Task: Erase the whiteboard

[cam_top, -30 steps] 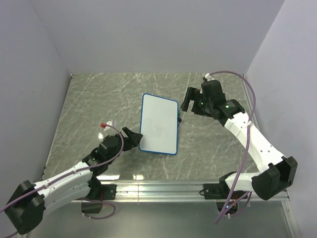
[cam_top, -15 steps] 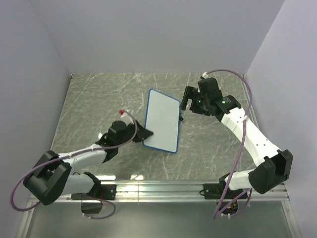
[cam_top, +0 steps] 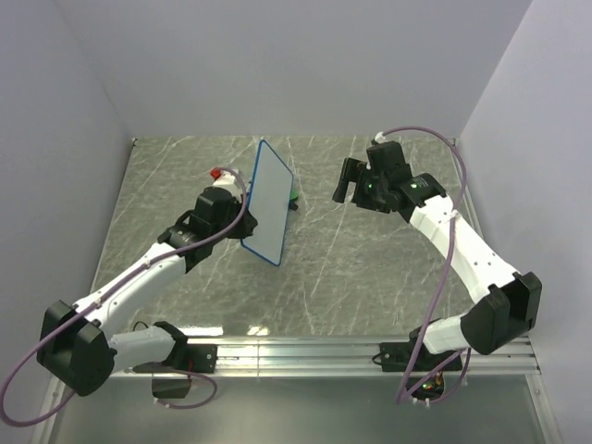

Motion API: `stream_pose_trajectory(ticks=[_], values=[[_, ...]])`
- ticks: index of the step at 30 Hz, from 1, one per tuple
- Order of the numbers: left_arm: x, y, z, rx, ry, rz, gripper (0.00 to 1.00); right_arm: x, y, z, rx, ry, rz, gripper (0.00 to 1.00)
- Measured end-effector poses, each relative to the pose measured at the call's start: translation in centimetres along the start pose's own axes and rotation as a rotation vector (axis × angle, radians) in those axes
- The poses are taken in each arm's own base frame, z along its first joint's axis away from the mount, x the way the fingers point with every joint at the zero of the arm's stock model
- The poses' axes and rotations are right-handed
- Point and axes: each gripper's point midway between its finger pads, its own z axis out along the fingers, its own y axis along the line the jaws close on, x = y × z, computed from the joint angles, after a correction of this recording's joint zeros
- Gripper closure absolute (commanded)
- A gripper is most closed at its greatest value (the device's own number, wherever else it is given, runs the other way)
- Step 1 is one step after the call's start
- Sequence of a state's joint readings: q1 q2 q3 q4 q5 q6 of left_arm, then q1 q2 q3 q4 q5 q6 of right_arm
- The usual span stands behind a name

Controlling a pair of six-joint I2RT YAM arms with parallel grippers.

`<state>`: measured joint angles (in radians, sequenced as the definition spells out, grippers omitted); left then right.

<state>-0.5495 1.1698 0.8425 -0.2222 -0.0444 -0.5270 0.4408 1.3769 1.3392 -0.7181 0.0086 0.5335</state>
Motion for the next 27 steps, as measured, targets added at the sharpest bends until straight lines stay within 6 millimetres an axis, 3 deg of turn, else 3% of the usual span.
stream_pose_trajectory(ticks=[9, 15, 20, 22, 24, 27], values=[[-0.1, 2.8, -4.1, -0.05, 0.002, 0.063, 1.0, 0.3, 0.6, 1.7, -0.018, 0.038, 0.0, 0.02], [-2.1, 1.3, -6.2, 0.012, -0.023, 0.081, 0.99, 0.4, 1.0, 2.0, -0.035, 0.047, -0.001, 0.02], [-5.6, 0.0, -5.2, -0.014, 0.012, 0.107, 1.0, 0.3, 1.1, 2.0, -0.04, 0.044, -0.004, 0.02], [-4.8, 0.8, -4.1, -0.055, 0.055, 0.114, 0.99, 0.3, 1.0, 2.0, -0.041, 0.044, -0.003, 0.02], [-2.8, 2.2, -3.7, -0.097, 0.112, 0.119, 1.0, 0.2, 0.9, 2.1, -0.042, 0.043, -0.002, 0.02], [-1.7, 2.7, -4.5, -0.094, 0.125, 0.13, 1.0, 0.4, 0.6, 2.3, -0.043, 0.05, 0.001, 0.02]])
